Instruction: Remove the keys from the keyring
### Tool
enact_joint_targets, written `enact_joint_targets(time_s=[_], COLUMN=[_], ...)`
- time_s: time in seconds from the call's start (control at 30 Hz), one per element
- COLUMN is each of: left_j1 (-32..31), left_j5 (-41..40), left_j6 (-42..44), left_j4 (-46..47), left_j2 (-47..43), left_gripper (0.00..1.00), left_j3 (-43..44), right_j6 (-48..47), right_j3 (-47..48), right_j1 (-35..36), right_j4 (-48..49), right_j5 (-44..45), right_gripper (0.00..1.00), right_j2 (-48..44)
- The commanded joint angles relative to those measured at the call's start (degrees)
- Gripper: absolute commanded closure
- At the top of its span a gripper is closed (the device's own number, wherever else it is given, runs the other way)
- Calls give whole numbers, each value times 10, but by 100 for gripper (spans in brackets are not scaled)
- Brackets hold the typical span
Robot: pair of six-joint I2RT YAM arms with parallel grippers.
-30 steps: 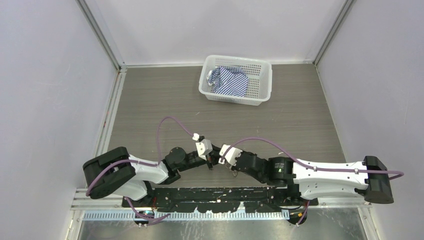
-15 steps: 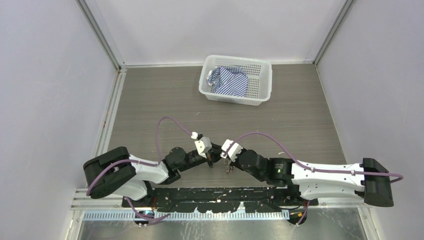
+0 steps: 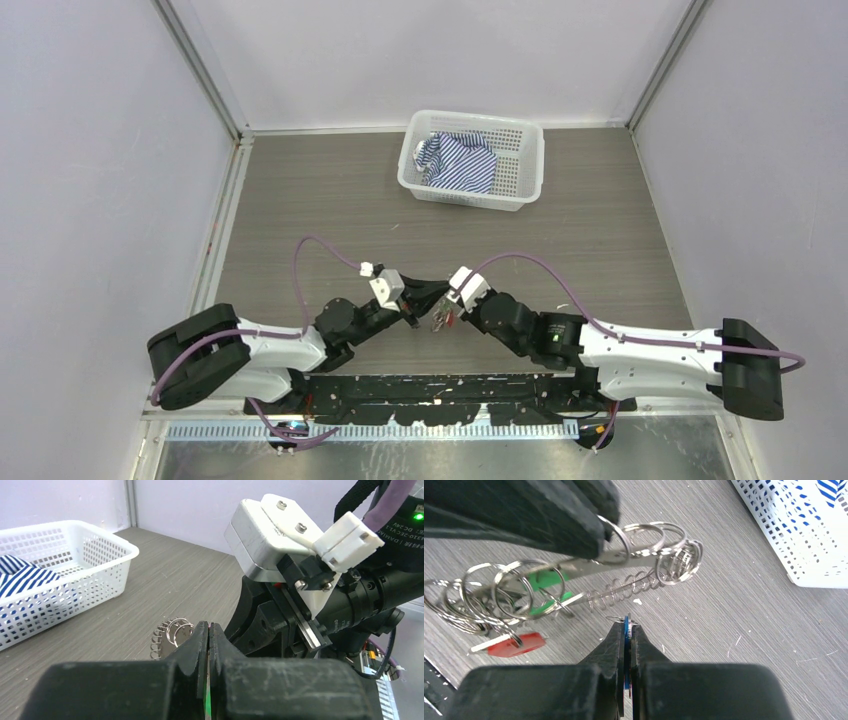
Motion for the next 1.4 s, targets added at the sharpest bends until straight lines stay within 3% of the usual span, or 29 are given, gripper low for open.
enact_joint_targets(time_s=[0.0, 0.2, 0.37, 0.67, 0.83, 1.13, 1.37], left_j1=[2, 4, 4, 29, 74, 101, 110], left_j5=[-47, -84, -145, -234, -195, -147, -139], left_j6=[11, 13, -3, -24, -67, -59, -106], left_j4=[59, 58, 10, -381, -530, -636, -662], left_j2=[-15, -4, -6, -114, -107, 5, -16], left_gripper=[100, 100, 100, 99, 100, 100, 100], left_j3=[-7, -3, 14, 130, 197, 356, 313], right_j6=[13, 40, 138, 325, 380, 425, 460], right_j3=[12, 33, 67, 135, 129, 108, 99], right_j1=[-13, -52, -91, -167, -206, -297, -322], right_j4=[22, -22, -55, -164, -175, -171, -179], right_j5=[14, 24, 48, 52, 49, 13, -8], right_gripper=[99, 99, 99, 99, 99, 99, 99], right_j2=[-15, -31, -27, 6, 13, 29, 47])
